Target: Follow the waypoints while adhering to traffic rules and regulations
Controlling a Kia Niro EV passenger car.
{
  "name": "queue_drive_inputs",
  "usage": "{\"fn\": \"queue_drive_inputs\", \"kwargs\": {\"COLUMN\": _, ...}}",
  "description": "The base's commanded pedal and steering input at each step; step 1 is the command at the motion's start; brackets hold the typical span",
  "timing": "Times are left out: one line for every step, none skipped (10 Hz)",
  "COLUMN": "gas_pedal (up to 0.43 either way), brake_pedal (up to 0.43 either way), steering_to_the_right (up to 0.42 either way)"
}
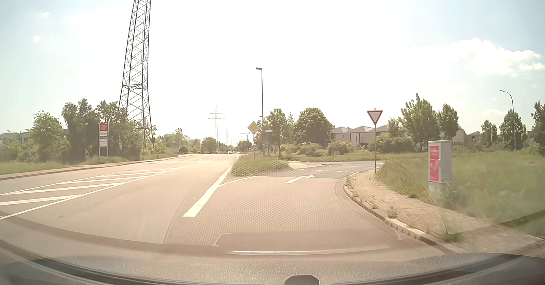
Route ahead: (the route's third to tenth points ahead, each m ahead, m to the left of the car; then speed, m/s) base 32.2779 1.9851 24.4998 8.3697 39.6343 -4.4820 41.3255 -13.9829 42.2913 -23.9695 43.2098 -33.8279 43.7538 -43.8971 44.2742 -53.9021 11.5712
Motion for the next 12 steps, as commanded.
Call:
{"fn": "queue_drive_inputs", "kwargs": {"gas_pedal": 0.000, "brake_pedal": 0.226, "steering_to_the_right": 0.028}}
{"fn": "queue_drive_inputs", "kwargs": {"gas_pedal": 0.000, "brake_pedal": 0.226, "steering_to_the_right": 0.033}}
{"fn": "queue_drive_inputs", "kwargs": {"gas_pedal": 0.000, "brake_pedal": 0.220, "steering_to_the_right": 0.040}}
{"fn": "queue_drive_inputs", "kwargs": {"gas_pedal": 0.000, "brake_pedal": 0.183, "steering_to_the_right": 0.050}}
{"fn": "queue_drive_inputs", "kwargs": {"gas_pedal": 0.000, "brake_pedal": 0.116, "steering_to_the_right": 0.061}}
{"fn": "queue_drive_inputs", "kwargs": {"gas_pedal": 0.000, "brake_pedal": 0.000, "steering_to_the_right": 0.077}}
{"fn": "queue_drive_inputs", "kwargs": {"gas_pedal": 0.000, "brake_pedal": 0.000, "steering_to_the_right": 0.090}}
{"fn": "queue_drive_inputs", "kwargs": {"gas_pedal": 0.000, "brake_pedal": 0.000, "steering_to_the_right": 0.099}}
{"fn": "queue_drive_inputs", "kwargs": {"gas_pedal": 0.000, "brake_pedal": 0.000, "steering_to_the_right": 0.103}}
{"fn": "queue_drive_inputs", "kwargs": {"gas_pedal": 0.000, "brake_pedal": 0.000, "steering_to_the_right": 0.112}}
{"fn": "queue_drive_inputs", "kwargs": {"gas_pedal": 0.000, "brake_pedal": 0.000, "steering_to_the_right": 0.121}}
{"fn": "queue_drive_inputs", "kwargs": {"gas_pedal": 0.000, "brake_pedal": 0.000, "steering_to_the_right": 0.133}}
